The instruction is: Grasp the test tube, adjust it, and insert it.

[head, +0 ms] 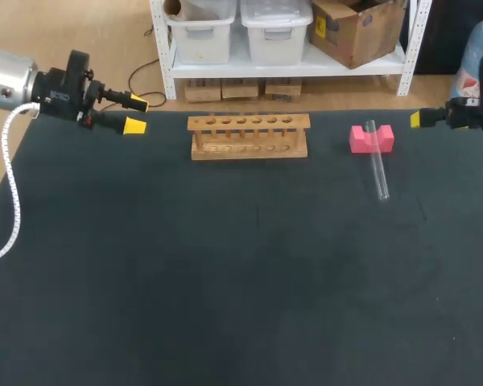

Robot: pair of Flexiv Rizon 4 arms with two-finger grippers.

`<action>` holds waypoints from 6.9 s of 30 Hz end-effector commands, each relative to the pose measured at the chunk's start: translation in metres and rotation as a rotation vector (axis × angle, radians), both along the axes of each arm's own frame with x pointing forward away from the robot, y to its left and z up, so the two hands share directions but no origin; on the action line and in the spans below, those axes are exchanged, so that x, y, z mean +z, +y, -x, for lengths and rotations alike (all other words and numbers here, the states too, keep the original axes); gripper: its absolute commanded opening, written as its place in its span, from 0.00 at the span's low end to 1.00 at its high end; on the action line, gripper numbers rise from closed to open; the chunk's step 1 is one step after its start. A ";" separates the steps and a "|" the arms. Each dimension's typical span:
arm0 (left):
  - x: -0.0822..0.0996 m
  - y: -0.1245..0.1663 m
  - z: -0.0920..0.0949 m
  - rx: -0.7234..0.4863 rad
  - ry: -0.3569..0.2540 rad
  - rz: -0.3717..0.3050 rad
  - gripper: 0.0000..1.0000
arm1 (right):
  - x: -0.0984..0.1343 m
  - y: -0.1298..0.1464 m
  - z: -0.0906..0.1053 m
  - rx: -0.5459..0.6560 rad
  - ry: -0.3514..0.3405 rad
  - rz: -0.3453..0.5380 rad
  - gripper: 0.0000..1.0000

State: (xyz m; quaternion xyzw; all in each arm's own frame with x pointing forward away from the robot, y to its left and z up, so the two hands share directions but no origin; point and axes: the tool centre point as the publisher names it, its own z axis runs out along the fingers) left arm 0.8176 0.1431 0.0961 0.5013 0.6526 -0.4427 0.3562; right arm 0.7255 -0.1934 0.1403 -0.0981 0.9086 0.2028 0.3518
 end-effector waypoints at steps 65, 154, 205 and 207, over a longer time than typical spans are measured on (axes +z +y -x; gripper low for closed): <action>-0.001 0.000 0.000 0.000 -0.002 0.001 1.00 | -0.147 0.045 -0.073 -0.293 -0.012 0.495 0.99; -0.001 0.000 0.000 0.000 -0.002 0.001 1.00 | -0.145 0.046 -0.073 -0.328 0.015 0.377 0.00; -0.001 0.000 0.000 0.000 -0.002 0.001 1.00 | -0.047 0.164 -0.022 -0.306 -0.003 0.415 0.00; -0.001 0.000 0.000 0.000 -0.002 0.001 1.00 | -0.047 0.170 -0.027 -0.309 -0.006 0.412 0.00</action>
